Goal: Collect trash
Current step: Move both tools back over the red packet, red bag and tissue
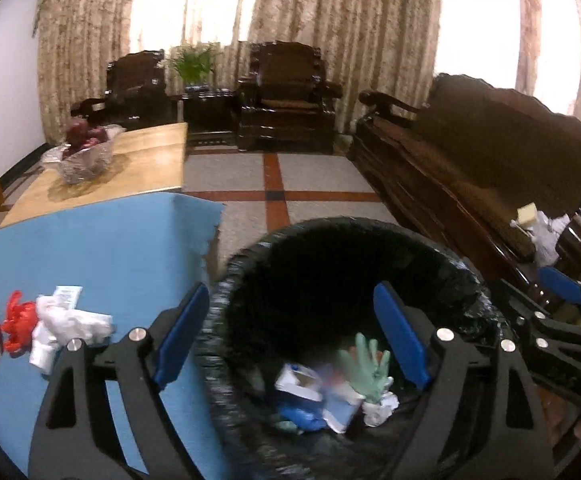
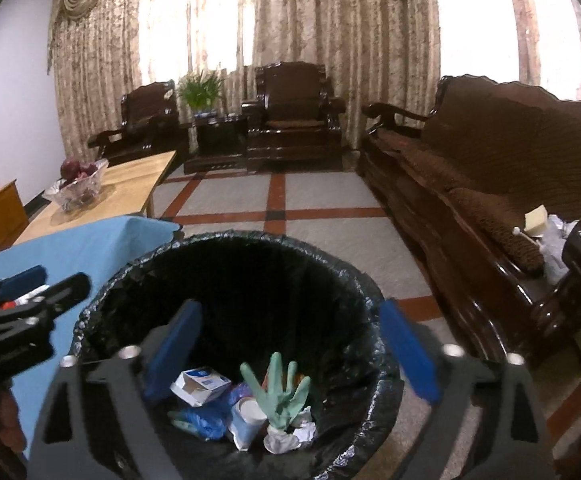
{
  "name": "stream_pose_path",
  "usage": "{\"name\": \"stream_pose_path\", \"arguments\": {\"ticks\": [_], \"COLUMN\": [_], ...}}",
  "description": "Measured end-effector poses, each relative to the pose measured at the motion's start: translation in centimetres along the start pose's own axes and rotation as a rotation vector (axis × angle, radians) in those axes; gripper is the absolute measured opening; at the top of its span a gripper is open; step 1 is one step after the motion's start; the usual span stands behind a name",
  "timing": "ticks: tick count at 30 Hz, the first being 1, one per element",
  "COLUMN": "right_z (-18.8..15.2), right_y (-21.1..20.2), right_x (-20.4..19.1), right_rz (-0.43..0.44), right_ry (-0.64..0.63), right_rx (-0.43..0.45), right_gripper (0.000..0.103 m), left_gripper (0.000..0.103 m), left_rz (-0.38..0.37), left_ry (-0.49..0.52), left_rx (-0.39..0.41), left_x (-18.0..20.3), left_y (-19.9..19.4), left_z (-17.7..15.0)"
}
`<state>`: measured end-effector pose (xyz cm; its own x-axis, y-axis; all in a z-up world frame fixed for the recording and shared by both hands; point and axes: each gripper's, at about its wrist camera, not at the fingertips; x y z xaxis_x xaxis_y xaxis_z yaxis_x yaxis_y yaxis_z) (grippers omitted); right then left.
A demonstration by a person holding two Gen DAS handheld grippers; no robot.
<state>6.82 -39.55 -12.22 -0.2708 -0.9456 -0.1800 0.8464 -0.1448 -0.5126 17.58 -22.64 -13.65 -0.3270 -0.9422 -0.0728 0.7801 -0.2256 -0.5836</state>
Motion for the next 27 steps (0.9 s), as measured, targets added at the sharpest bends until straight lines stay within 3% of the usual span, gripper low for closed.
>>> {"name": "stream_pose_path", "arguments": {"ticks": [6, 18, 27], "right_z": [0.7, 0.6, -1.0], "right_y": [0.7, 4.6, 7.7], "right_x": [-3.6, -19.1, -26.9], "right_rz": [0.076, 0.332, 0.425], "right_ry": [-0.003, -0.145, -0.217], "right_rx": [0.002, -0.039, -0.080], "right_gripper": [0.097, 0.097, 0.097], "left_gripper": [0.086, 0.086, 0.086], "left_rz": [0.106, 0.369, 0.506], "left_ry": [-0.072, -0.195, -0.263], "left_rx": [0.013, 0.010, -0.026], "left_x": [-6.3, -19.6, -27.7], "left_y": [-1.3, -4.0, -4.6], "left_z": [0.0, -1.7, -4.0]}}
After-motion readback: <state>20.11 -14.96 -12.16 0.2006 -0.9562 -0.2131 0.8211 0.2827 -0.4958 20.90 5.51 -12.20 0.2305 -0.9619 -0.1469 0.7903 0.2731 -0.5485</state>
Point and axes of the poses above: each gripper's, at about its wrist camera, not at the fingertips, and y roughly the way its jaws point, x to its right, z to its top, and after that the axes turned 15 degrees about z, right-handed
